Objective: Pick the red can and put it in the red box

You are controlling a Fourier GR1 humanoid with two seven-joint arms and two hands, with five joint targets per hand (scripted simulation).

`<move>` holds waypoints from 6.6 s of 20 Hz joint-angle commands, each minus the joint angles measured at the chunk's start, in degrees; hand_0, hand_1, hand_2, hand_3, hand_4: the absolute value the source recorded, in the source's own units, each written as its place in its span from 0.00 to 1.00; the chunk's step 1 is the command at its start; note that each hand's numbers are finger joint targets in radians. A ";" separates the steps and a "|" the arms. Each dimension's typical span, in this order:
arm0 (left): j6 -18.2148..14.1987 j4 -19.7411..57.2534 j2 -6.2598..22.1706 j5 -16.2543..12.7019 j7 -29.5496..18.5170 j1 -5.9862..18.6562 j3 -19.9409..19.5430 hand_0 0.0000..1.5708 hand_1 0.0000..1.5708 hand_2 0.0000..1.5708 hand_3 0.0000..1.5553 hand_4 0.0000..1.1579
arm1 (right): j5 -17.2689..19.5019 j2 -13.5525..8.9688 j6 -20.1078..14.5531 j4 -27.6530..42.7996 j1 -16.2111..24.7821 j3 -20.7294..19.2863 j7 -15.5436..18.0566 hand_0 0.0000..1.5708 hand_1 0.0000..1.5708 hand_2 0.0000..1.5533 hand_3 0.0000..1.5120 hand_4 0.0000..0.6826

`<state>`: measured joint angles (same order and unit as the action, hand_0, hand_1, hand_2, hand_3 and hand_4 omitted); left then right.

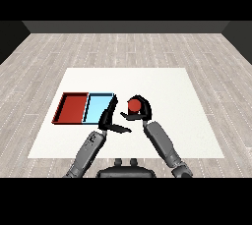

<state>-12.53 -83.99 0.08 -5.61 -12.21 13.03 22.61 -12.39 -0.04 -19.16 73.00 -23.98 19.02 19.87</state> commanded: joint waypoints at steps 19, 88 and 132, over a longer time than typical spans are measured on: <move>-4.98 9.64 -0.07 0.30 -0.54 7.33 5.06 0.00 0.00 0.00 0.00 0.00 | -5.69 0.04 -4.23 0.27 -6.56 7.56 -0.37 0.92 0.92 0.92 0.91 0.87; -17.70 1.14 7.82 -0.61 7.10 7.61 2.43 1.00 1.00 1.00 0.95 0.98 | -4.72 -11.13 2.70 31.21 14.07 -9.45 -1.74 0.00 0.00 0.00 0.00 0.00; -11.07 77.25 24.58 8.53 6.11 30.03 -26.14 0.72 0.72 0.70 0.00 0.45 | -1.60 -12.52 13.08 14.62 23.67 -16.64 11.96 0.00 0.00 0.00 0.00 0.00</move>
<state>-24.55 -9.97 26.32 4.53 -6.93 40.94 -1.35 -14.78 -13.12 -6.24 86.37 -2.45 1.54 30.41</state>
